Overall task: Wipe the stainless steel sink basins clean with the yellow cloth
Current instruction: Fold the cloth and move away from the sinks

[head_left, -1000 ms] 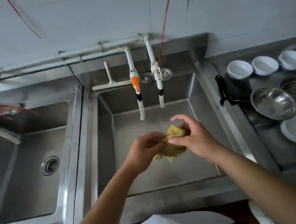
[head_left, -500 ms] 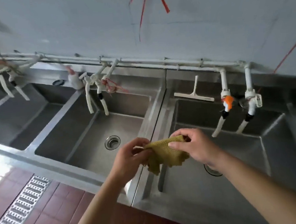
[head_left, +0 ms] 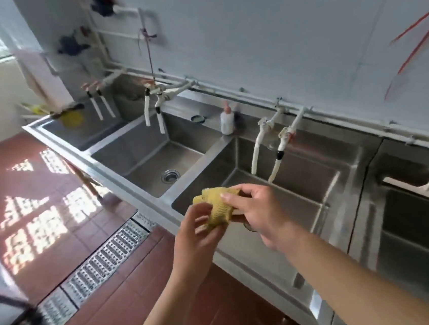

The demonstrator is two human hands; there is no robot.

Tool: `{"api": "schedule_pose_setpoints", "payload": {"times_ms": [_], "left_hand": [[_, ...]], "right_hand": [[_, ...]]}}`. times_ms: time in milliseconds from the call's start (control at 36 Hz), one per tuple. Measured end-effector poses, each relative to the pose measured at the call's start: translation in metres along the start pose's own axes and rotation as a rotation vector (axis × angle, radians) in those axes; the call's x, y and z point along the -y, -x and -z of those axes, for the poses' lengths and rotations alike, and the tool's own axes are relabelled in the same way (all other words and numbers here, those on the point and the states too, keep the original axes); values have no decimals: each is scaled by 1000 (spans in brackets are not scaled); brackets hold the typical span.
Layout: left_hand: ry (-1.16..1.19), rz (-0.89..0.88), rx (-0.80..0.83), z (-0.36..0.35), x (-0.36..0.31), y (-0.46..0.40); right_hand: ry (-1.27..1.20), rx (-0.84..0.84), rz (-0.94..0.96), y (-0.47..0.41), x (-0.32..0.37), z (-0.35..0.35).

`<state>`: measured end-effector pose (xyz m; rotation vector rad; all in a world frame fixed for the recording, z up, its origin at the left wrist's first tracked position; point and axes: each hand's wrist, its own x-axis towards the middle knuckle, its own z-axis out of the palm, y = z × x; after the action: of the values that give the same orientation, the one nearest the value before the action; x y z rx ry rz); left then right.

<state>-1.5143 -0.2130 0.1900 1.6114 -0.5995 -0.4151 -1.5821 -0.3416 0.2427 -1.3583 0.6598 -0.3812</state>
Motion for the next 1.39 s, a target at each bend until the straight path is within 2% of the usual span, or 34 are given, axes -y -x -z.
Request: {"api": "schedule_pose_setpoints", "payload": {"times_ms": [111, 250, 361, 528, 694, 889, 1083, 1139, 1250, 1389], "left_hand": [[99, -20, -111, 70, 1, -26], [194, 41, -217, 142, 1, -56], [155, 75, -316, 206, 14, -92], [162, 102, -487, 298, 13, -162], [36, 102, -595, 398, 15, -238], [-14, 118, -605, 497, 21, -304], [-7, 99, -599, 610, 56, -378], [-11, 94, -611, 646, 68, -401], [-9, 94, -518, 716, 77, -448], [27, 71, -442, 794, 77, -515]], "right_hand": [[-7, 308, -30, -25, 12, -56], [142, 418, -14, -84, 13, -131], [186, 527, -12, -145, 18, -192], [143, 680, -11, -239, 37, -287], [313, 839, 209, -329, 68, -376], [435, 907, 346, -404, 92, -480], [511, 865, 388, -470, 91, -599], [530, 834, 380, -488, 90, -632], [656, 719, 419, -527, 92, -696], [653, 580, 398, -577, 105, -764]]}}
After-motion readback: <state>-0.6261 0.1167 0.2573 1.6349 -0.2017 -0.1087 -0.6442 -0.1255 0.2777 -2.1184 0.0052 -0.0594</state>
